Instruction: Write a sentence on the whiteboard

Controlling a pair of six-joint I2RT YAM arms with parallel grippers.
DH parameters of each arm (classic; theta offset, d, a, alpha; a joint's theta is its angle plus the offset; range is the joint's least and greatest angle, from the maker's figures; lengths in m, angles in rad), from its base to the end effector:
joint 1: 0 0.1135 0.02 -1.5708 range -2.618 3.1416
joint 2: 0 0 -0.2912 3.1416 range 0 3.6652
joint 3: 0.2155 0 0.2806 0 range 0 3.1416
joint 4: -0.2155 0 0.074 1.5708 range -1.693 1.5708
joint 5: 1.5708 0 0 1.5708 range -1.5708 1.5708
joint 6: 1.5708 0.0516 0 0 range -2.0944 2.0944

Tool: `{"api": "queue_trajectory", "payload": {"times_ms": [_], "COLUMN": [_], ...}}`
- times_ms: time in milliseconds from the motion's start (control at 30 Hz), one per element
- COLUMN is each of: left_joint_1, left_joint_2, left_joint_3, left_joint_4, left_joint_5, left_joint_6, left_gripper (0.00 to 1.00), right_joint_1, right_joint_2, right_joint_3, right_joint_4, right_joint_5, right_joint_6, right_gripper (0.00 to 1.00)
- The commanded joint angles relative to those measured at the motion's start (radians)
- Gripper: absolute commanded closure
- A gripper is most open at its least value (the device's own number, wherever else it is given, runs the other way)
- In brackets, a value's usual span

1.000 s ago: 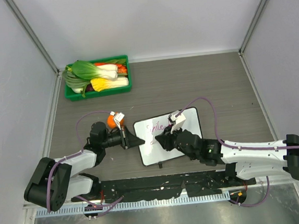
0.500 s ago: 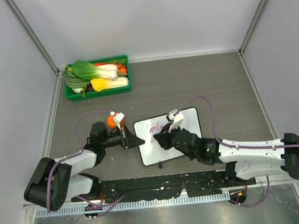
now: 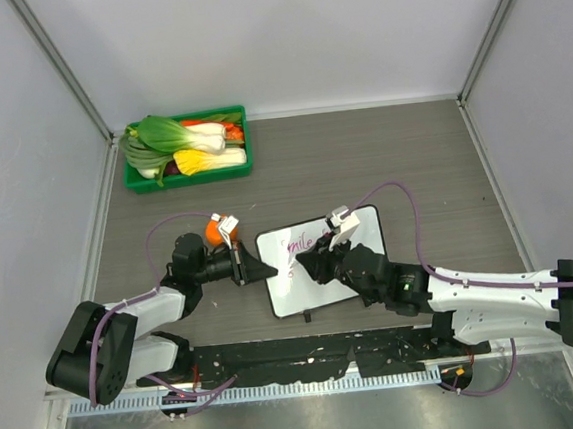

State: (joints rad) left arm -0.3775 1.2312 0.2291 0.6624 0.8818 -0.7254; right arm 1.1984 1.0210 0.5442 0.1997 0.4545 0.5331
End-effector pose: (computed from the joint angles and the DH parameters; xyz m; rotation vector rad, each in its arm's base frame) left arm 0.1916 -0.1188 0.1538 0.3109 2.0830 -1.5432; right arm 0.1138 0.2290 0.2564 -0.3013 1.8702 0.7937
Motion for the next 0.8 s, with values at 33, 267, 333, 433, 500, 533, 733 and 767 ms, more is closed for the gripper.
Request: {"api": "queue_trajectory", "payload": {"times_ms": [33,267,333,433,500,533,733,767], "left_joint_1": [0.005,0.005,0.005,0.005,0.005,0.005,0.005,0.005], "left_joint_2": [0.011,0.010,0.010,0.008,0.007,0.005,0.005,0.005], "left_joint_3": [-0.001,-0.002,0.001,-0.002,-0.004,-0.002,-0.004,-0.002], "left_joint_4": [-0.061,-0.061,-0.063,-0.061,-0.061,-0.061,-0.063,-0.063], "left_joint_5": [-0.124,-0.126,-0.122,-0.122,-0.127,-0.126,-0.127,-0.126], "left_joint_6": [0.081,0.081,0.081,0.081,0.081,0.081,0.081,0.081], "left_gripper": [1.00,1.00,1.00,1.00,1.00,1.00,1.00,1.00], "right_joint_1": [0.001,0.001,0.001,0.001,0.000,0.003,0.001,0.001], "right_joint_2": [0.010,0.028,0.031,0.027,0.021,0.013,-0.027,-0.032], "right_joint_3": [-0.007,-0.026,-0.035,-0.044,-0.043,-0.044,-0.052,-0.049], "right_joint_4": [0.015,0.023,0.023,0.017,0.000,-0.006,-0.048,-0.060], "right_joint_5": [0.047,0.062,0.065,0.073,0.081,0.091,0.134,0.136], "right_joint_6": [0.022,0.028,0.030,0.038,0.045,0.048,0.050,0.048], "right_gripper": [0.99,0.99,0.99,0.99,0.99,0.99,0.99,0.99]}}
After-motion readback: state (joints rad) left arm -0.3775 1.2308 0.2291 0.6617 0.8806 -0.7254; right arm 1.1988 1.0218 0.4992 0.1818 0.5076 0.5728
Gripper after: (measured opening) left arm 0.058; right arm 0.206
